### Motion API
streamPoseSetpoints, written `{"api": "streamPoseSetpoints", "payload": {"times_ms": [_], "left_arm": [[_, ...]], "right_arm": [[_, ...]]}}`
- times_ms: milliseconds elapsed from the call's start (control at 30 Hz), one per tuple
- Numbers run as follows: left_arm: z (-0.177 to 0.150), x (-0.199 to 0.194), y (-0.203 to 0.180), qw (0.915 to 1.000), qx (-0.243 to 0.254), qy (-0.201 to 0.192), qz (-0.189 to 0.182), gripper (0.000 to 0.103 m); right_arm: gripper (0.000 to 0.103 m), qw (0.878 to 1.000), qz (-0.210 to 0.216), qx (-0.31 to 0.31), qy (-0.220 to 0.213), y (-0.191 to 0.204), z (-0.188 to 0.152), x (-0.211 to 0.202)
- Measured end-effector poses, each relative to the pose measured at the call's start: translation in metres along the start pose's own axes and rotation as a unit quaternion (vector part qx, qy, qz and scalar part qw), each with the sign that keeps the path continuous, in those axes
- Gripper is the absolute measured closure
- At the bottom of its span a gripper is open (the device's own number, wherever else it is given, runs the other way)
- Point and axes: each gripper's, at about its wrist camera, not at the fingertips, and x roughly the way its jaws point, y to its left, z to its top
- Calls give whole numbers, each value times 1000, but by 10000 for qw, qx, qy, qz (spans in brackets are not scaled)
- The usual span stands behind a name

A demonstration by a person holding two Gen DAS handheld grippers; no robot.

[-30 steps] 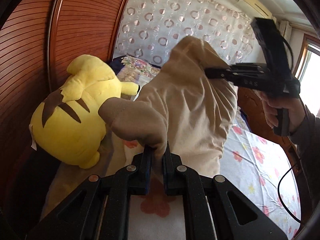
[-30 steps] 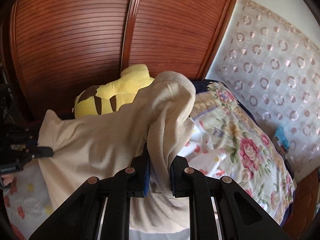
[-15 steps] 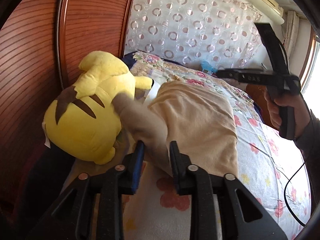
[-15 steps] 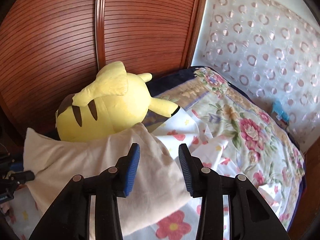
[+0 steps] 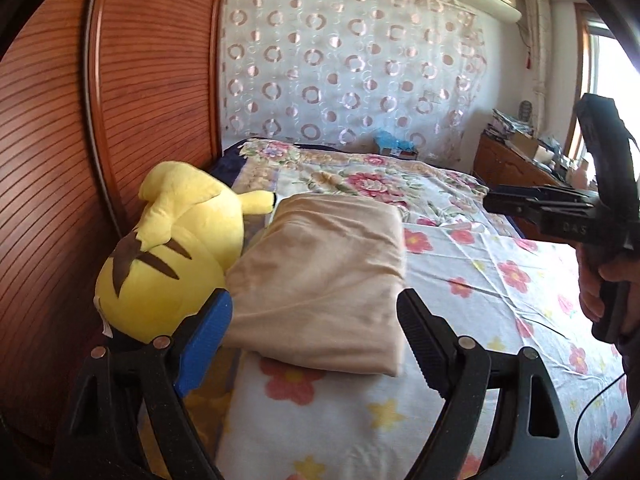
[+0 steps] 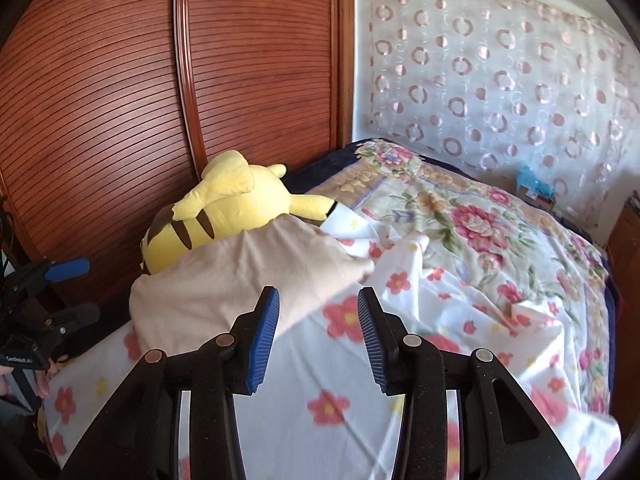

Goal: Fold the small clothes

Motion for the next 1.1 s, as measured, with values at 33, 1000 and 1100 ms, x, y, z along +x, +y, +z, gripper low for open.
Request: {"api": "streamPoseSetpoints", "payload": {"times_ms": [33, 1000, 1100], "left_arm": [[0, -2, -8, 10000, 65, -13, -55, 18], [-3, -90, -155, 9913, 912, -500, -811, 18], [4, -99, -160, 9907, 913, -612, -797, 18]], "right_arm": [[56, 10000, -46, 44, -32, 1, -8, -10], [21, 9681, -1765, 1444, -1036, 61, -143, -231], [21, 9631, -1881, 1495, -1213, 69, -147, -244]]}}
